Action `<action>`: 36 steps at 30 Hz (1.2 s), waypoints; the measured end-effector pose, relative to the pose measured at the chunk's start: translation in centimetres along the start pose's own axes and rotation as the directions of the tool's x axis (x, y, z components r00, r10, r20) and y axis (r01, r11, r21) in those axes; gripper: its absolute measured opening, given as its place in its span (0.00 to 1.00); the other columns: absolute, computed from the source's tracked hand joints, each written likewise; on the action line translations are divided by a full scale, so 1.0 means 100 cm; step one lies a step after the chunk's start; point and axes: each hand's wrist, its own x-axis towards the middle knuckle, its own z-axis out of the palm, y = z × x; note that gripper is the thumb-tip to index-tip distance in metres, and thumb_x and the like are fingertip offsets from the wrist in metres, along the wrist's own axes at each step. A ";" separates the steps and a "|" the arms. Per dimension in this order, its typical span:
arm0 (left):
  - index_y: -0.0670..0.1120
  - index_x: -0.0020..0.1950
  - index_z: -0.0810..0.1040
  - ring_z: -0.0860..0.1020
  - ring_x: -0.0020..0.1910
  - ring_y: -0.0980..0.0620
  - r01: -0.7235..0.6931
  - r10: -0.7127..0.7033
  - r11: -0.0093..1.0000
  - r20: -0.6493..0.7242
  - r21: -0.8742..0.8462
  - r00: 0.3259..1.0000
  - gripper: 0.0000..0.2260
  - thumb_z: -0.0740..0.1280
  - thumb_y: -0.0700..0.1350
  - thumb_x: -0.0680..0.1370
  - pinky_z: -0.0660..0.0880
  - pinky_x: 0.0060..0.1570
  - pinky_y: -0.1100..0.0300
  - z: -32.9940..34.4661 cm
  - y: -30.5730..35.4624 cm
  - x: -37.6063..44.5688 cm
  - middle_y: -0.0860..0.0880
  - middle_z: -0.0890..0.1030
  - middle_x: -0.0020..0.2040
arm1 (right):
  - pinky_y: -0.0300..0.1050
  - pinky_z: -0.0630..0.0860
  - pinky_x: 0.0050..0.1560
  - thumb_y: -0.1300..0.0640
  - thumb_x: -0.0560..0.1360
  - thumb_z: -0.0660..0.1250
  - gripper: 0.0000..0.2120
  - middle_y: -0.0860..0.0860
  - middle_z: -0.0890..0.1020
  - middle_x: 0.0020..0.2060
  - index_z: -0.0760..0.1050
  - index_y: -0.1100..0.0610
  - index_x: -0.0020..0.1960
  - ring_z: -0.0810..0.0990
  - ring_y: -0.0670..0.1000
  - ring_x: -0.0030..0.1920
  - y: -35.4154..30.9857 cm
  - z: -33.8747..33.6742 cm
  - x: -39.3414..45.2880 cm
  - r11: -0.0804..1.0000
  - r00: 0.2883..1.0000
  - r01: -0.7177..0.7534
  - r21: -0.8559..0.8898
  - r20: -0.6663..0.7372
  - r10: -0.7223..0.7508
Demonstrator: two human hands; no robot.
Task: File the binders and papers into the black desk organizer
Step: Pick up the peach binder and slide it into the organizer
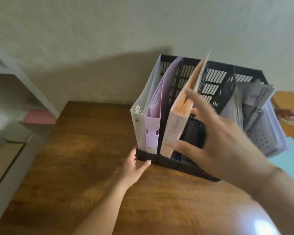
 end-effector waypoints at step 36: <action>0.58 0.77 0.56 0.72 0.68 0.51 -0.260 0.262 0.960 -0.007 0.106 0.965 0.35 0.70 0.57 0.73 0.72 0.64 0.51 -0.052 0.006 0.005 0.49 0.68 0.74 | 0.45 0.76 0.60 0.47 0.78 0.60 0.31 0.47 0.71 0.69 0.50 0.46 0.76 0.72 0.43 0.66 0.033 0.048 -0.007 0.948 0.994 -0.016 0.317 -0.096 0.049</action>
